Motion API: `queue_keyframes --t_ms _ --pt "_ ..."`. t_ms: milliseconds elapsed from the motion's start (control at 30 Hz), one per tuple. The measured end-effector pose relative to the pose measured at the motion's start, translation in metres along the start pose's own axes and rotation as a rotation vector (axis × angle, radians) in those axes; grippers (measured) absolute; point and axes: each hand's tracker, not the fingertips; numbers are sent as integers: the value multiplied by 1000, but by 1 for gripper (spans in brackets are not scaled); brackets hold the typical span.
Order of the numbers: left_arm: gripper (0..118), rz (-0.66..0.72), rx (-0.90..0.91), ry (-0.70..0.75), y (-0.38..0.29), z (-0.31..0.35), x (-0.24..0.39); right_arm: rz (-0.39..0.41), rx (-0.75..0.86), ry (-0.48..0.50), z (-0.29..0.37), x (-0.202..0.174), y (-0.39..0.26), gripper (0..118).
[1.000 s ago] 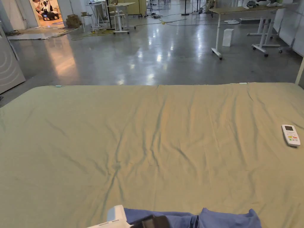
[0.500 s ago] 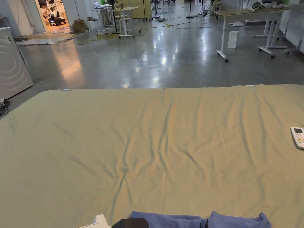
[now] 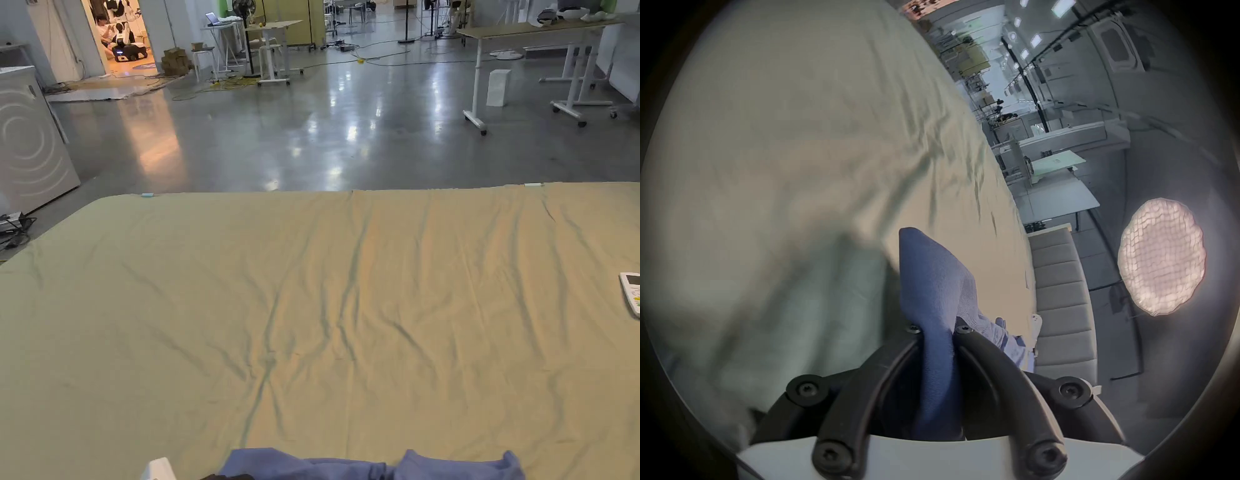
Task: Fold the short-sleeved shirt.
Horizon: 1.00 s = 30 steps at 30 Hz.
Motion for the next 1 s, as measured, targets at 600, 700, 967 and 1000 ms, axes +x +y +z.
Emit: queue_keyframes --t_ms 600,700,967,1000 --pt "11 -373 -230 -34 -77 -134 129 -27 -9 10 5 4 -20 0" --pt "11 -417 -262 -9 -99 -158 145 -34 -14 -36 12 12 -27 0" --pt "109 -447 -211 -78 -103 -154 161 -76 -47 -61 12 27 -41 0" --pt "107 -439 -179 -84 -100 -146 160 -76 -46 -60 12 25 -39 0"
